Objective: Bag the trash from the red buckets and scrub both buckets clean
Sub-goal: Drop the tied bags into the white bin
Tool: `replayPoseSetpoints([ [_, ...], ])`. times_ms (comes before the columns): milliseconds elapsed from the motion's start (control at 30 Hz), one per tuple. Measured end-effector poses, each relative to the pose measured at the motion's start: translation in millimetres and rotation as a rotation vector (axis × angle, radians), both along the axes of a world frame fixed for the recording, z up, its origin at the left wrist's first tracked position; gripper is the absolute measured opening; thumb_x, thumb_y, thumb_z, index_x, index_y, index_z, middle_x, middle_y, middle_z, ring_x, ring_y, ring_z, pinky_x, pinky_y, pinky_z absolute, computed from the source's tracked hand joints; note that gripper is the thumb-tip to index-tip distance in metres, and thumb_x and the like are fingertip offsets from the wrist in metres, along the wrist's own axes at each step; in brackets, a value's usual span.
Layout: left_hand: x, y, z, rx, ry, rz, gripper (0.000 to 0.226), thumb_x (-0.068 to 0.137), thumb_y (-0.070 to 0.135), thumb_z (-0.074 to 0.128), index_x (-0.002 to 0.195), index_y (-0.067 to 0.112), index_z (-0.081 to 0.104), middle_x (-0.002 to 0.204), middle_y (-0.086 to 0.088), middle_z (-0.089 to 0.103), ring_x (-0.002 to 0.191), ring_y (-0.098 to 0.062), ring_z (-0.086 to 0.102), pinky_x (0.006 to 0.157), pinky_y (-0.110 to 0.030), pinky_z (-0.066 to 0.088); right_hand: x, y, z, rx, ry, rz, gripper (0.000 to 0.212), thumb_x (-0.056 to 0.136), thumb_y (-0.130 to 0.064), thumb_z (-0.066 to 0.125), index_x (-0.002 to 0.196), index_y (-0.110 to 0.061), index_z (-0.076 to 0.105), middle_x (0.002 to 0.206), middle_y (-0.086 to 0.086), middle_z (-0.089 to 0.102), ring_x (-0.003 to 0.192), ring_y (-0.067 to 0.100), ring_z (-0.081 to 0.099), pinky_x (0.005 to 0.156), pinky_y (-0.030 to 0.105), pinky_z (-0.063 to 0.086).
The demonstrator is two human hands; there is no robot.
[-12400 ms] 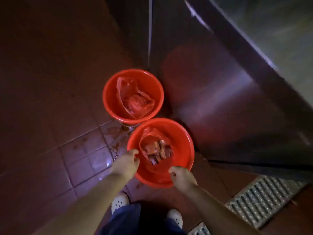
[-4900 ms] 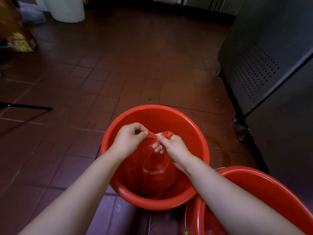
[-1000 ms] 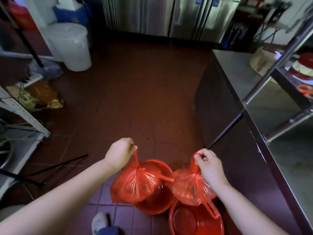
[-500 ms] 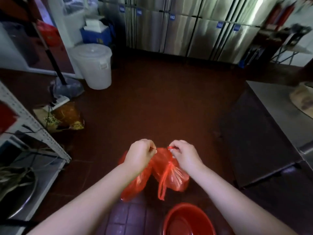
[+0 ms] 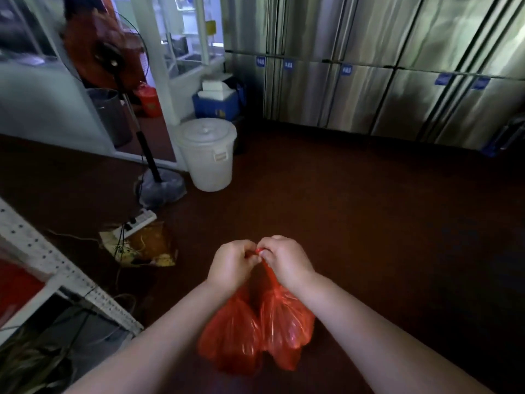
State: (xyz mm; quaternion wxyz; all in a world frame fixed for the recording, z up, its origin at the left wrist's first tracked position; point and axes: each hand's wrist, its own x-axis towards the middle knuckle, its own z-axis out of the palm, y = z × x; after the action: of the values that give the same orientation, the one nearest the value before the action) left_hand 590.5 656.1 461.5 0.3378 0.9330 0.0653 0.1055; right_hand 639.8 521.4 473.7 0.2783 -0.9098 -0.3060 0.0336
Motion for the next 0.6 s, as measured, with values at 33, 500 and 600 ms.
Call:
replayPoseSetpoints([
  [33,21,7,1,-0.020,0.002,0.031,0.007,0.077,0.019,0.074,0.080,0.014,0.071,0.073,0.001,0.068,0.068,-0.014,0.061,0.063,-0.025,0.043,23,9,1,-0.007,-0.013,0.027,0.018,0.093,-0.020,0.053,0.105,-0.019,0.066,0.096,0.005,0.060,0.091,0.025,0.059,0.077,0.036,0.046],
  [500,318,107,-9,-0.126,0.025,0.282,0.009,0.078,0.009,0.065,0.075,0.017,0.066,0.078,0.004,0.067,0.072,-0.009,0.058,0.064,-0.019,0.038,335,108,-11,-0.216,-0.397,0.328,0.018,0.080,-0.024,0.062,0.097,-0.021,0.068,0.078,-0.003,0.063,0.066,0.018,0.064,0.044,0.028,0.049],
  [600,387,144,-18,-0.187,0.043,0.348,0.006,0.077,0.009,0.065,0.077,0.015,0.068,0.079,0.001,0.068,0.076,-0.014,0.061,0.068,-0.025,0.043,408,129,-7,-0.219,-0.427,0.278,0.033,0.083,-0.027,0.060,0.114,-0.019,0.065,0.094,-0.003,0.069,0.080,0.015,0.067,0.057,0.027,0.056],
])
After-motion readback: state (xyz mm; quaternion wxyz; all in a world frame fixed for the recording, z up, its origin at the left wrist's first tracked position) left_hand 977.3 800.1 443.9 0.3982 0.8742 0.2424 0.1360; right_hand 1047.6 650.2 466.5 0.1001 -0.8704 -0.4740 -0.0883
